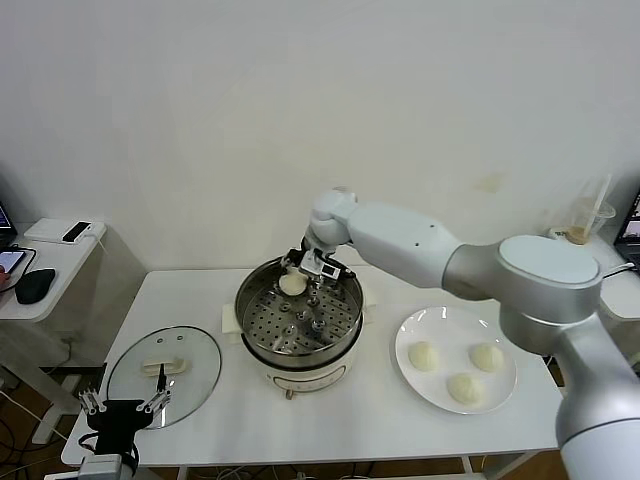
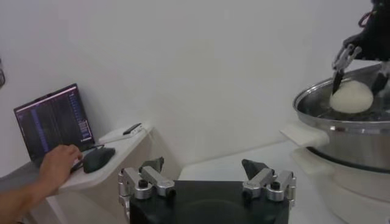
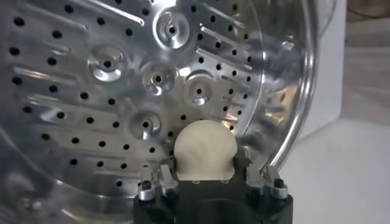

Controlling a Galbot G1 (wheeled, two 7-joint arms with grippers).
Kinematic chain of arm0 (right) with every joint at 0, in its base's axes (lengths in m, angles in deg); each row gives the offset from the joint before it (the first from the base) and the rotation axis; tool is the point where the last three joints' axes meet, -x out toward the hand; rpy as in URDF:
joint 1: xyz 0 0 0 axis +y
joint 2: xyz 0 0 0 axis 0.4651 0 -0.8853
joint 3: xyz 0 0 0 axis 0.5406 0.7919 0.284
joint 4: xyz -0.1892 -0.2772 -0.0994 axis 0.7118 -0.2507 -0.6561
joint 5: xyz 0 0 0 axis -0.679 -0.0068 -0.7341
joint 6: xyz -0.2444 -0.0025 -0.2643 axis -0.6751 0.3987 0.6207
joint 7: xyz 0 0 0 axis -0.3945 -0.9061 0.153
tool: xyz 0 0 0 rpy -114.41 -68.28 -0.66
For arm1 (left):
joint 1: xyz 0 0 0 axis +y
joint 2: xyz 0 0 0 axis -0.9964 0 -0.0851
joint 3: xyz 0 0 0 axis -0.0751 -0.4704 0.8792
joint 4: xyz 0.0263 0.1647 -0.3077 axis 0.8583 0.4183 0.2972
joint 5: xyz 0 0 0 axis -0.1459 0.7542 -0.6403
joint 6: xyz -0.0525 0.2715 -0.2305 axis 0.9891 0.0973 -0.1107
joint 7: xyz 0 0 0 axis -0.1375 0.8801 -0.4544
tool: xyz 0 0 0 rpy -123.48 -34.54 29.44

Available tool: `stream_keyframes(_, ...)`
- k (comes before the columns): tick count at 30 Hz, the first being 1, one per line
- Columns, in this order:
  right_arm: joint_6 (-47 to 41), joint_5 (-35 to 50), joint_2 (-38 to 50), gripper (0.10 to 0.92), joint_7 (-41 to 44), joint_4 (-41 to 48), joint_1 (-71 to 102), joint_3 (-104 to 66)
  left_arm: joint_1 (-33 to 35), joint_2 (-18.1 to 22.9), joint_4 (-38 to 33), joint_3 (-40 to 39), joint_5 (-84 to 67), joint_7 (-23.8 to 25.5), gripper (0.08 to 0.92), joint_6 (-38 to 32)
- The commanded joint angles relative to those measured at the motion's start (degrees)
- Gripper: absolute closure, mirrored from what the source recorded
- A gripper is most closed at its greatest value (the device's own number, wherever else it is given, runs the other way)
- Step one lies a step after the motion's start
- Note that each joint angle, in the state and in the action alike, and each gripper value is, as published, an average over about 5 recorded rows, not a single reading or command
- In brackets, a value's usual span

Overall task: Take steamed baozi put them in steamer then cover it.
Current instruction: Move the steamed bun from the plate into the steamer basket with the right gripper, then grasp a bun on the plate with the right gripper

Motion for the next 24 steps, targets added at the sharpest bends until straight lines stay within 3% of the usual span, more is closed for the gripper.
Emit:
stream_keyframes(1,2.56,-4.29,-2.16,0.273,-1.72,2.95,0.86,-0.1,-0.01,-0.01,-0.13,0.08,-0.02,-0.05,0.177,0.01)
stream_keyframes(5,1.98,-1.56,-1.13,0.212,-0.85,1.65,-0.43,-0.19,0.05,-0.04,-0.18,0.18,-0.13,-0.07,0.177,0.01)
stream_keyframes(8,-1.37,6.05,1.35,0.204,2.33,-1.85,-3.69,0.3,0.21,-0.08,-0.32,0.22,-0.16,-0.05,0.177,0.03)
stream_keyframes(14,-21.24,27.47,11.58,0.202,9.74,-18.87,-13.79,3.73,0.49,-0.42,-0.84,0.24,-1.11,0.21,0.177,0.38)
stream_keyframes(24,-41.74,37.57,36.25,0.203,11.4,-40.1,-17.16,4.36,-0.11,-1.5,-1.54,0.31,-2.04,0.58,0.177,1.17)
